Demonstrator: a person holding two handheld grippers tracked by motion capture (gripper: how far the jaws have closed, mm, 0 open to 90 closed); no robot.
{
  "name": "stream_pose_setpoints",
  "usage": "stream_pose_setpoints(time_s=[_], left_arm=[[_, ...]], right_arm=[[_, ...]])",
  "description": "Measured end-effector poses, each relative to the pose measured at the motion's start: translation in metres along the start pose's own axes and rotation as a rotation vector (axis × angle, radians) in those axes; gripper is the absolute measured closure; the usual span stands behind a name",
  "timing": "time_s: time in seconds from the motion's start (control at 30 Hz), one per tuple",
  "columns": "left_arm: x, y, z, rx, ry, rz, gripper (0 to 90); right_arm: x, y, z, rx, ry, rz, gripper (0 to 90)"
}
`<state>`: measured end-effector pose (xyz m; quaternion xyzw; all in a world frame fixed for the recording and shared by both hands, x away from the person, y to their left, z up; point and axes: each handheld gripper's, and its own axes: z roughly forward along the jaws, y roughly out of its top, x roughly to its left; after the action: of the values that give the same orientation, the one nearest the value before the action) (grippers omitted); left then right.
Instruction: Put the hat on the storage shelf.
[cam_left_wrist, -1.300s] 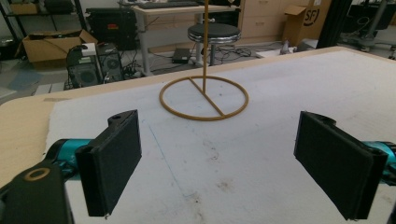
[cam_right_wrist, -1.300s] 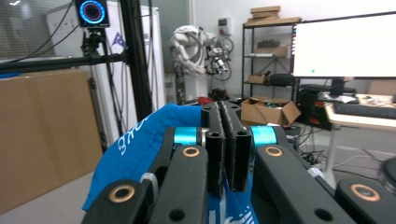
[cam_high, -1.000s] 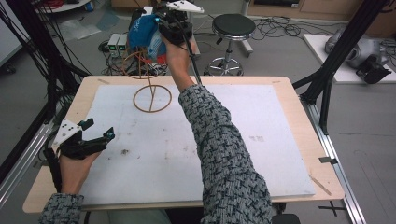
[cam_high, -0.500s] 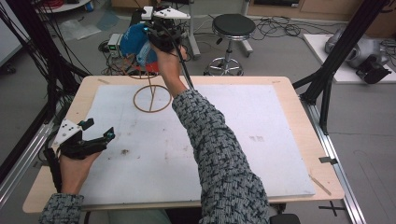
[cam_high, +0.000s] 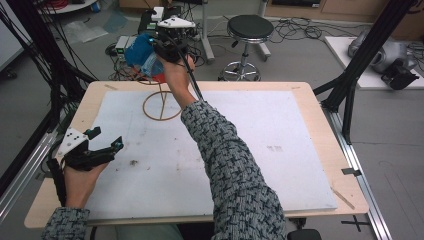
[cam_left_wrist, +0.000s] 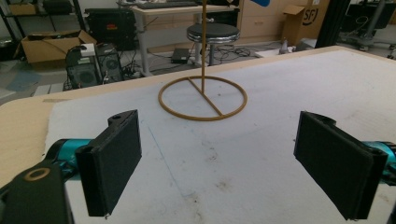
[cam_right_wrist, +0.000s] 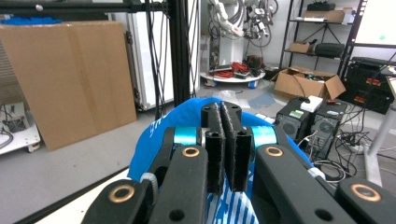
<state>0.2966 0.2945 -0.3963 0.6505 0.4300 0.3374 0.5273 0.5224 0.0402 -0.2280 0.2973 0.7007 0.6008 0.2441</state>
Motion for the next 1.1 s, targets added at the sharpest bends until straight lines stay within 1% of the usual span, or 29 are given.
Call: stream_pose_setpoints(time_s=[0.27,0.33,0.5,0.67,0.7,0.73,0.8,0.9,1.0,1.1], left_arm=[[0.000,0.000,0.000,-0.001,-0.001,-0.001,15.2],[0.000,0.000,0.001,-0.001,-0.002,-0.002,15.2],[0.000,-0.001,0.001,0.006,-0.002,0.001,15.2],[0.000,-0.001,0.001,0.006,-0.004,0.001,15.2],[0.000,-0.001,0.001,0.005,-0.004,0.000,15.2],[0.000,-0.001,0.001,0.006,-0.004,0.000,15.2],[0.000,-0.001,0.001,0.005,-0.004,0.001,15.2],[0.001,-0.001,0.001,0.001,-0.004,-0.004,15.2],[0.001,0.000,0.000,0.002,-0.004,-0.002,15.2],[0.001,-0.001,0.000,0.002,-0.006,-0.002,15.2]], right_arm=[[0.000,-0.005,0.003,0.023,-0.005,-0.011,88.2],[0.000,-0.006,0.003,0.027,-0.011,-0.006,88.2],[0.000,-0.004,0.004,0.020,-0.007,0.008,88.3],[0.009,0.005,0.009,0.012,-0.002,-0.008,88.3],[0.009,0.005,0.009,0.012,-0.002,-0.008,88.3],[0.013,0.008,0.011,0.008,0.001,-0.007,88.3],[0.017,0.011,0.014,0.006,0.000,-0.015,88.3],[0.022,0.013,0.019,0.007,0.005,-0.011,88.3],[0.026,0.015,0.021,0.004,0.010,-0.012,88.3],[0.027,0.016,0.022,0.004,0.014,-0.009,88.3]])
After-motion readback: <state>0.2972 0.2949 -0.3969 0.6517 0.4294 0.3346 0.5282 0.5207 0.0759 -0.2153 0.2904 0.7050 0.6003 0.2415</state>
